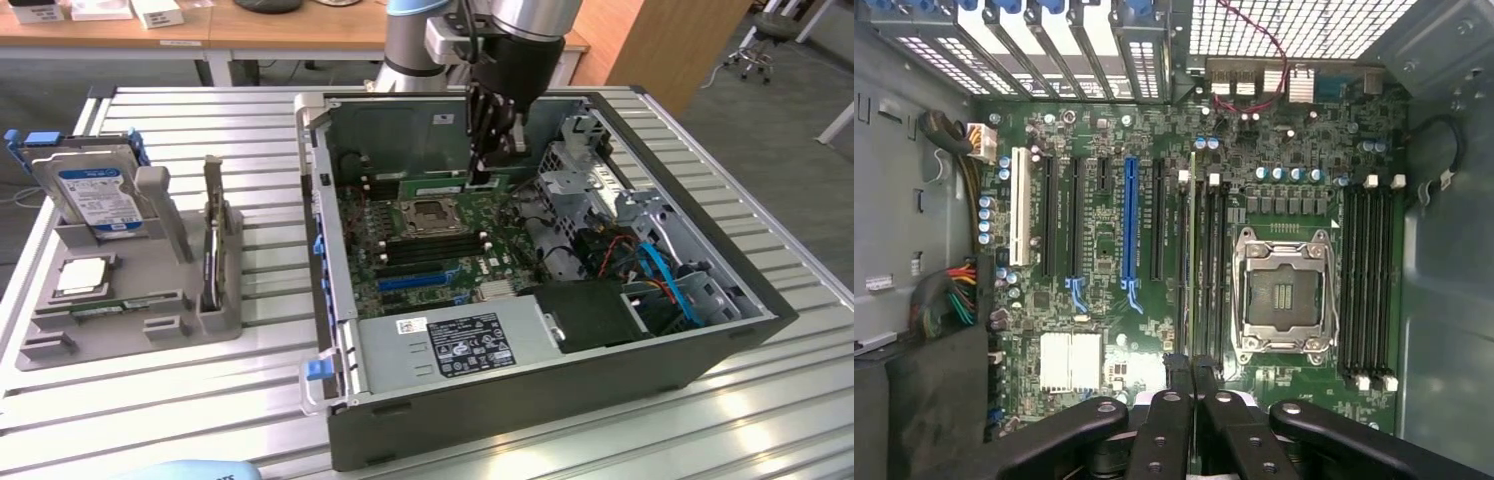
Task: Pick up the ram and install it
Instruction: 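Insert the ram into the slot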
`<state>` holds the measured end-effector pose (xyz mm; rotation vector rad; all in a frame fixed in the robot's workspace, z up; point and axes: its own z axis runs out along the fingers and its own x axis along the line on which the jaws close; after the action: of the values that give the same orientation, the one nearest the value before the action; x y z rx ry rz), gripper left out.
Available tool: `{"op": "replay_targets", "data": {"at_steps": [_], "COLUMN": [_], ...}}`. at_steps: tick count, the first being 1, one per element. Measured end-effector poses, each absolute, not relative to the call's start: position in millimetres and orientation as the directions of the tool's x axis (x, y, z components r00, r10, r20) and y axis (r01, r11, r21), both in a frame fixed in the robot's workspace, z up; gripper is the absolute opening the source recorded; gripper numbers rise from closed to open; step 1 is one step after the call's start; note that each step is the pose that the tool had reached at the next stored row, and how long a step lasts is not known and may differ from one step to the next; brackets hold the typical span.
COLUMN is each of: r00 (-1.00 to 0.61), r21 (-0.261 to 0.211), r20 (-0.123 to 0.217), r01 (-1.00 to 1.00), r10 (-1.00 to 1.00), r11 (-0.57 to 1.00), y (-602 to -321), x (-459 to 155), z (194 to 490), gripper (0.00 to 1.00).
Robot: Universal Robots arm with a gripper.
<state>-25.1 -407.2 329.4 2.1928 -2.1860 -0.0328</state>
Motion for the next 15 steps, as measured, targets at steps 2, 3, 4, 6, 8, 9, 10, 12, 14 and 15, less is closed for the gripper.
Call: {"op": "replay_targets", "data": {"at_steps": [2, 3, 4, 6, 8, 9, 10, 12, 14, 15], "r00": [0.003, 0.003, 0.003, 0.003, 0.003, 0.003, 0.003, 0.004, 0.003, 0.003], "r21": [0.047, 0.047, 0.047, 0.047, 0.047, 0.047, 0.047, 0.047, 0.047, 0.047], "r20": [0.018, 0.019, 0.019, 0.02, 0.022, 0.023, 0.024, 0.026, 0.028, 0.029], "r01": [-0.999, -0.999, -0.999, -0.999, -0.999, -0.999, -0.999, -0.999, -0.999, -0.999], "r10": [-1.0, -1.0, -1.0, -1.0, -1.0, -1.0, -1.0, -1.0, -1.0, -1.0], "r11": [-0.003, -0.003, -0.003, -0.003, -0.002, -0.002, -0.002, -0.002, -0.002, -0.002], "y": [-407.2, -407.2, -407.2, -407.2, -407.2, -407.2, -407.2, -407.2, -407.2, -407.2], "x": [-25.1, -25.1, -25.1, -25.1, -25.2, -25.1, -25.1, -25.1, -25.1, -25.2], "z": [327.6, 326.8, 326.0, 324.4, 322.9, 322.3, 321.7, 320.5, 319.6, 319.1], "gripper": [0.12, 0.12, 0.12, 0.12, 0.12, 0.12, 0.12, 0.12, 0.12, 0.12]}}
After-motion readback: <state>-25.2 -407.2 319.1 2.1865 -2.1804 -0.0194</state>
